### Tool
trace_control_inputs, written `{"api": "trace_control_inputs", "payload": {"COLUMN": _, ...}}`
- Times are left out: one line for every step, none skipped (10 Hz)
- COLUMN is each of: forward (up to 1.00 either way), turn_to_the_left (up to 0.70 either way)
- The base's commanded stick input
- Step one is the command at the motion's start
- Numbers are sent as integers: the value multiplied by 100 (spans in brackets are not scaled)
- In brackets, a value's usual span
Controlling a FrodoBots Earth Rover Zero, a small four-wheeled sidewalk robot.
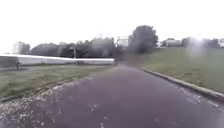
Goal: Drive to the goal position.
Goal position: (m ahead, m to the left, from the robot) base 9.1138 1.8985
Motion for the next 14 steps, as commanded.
{"api": "trace_control_inputs", "payload": {"forward": 70, "turn_to_the_left": 0}}
{"api": "trace_control_inputs", "payload": {"forward": 70, "turn_to_the_left": 0}}
{"api": "trace_control_inputs", "payload": {"forward": 70, "turn_to_the_left": 0}}
{"api": "trace_control_inputs", "payload": {"forward": 70, "turn_to_the_left": 0}}
{"api": "trace_control_inputs", "payload": {"forward": 70, "turn_to_the_left": 0}}
{"api": "trace_control_inputs", "payload": {"forward": 70, "turn_to_the_left": 0}}
{"api": "trace_control_inputs", "payload": {"forward": 70, "turn_to_the_left": 0}}
{"api": "trace_control_inputs", "payload": {"forward": 70, "turn_to_the_left": 0}}
{"api": "trace_control_inputs", "payload": {"forward": 70, "turn_to_the_left": 0}}
{"api": "trace_control_inputs", "payload": {"forward": 70, "turn_to_the_left": 0}}
{"api": "trace_control_inputs", "payload": {"forward": 70, "turn_to_the_left": 0}}
{"api": "trace_control_inputs", "payload": {"forward": 70, "turn_to_the_left": 0}}
{"api": "trace_control_inputs", "payload": {"forward": 70, "turn_to_the_left": 0}}
{"api": "trace_control_inputs", "payload": {"forward": 70, "turn_to_the_left": 0}}
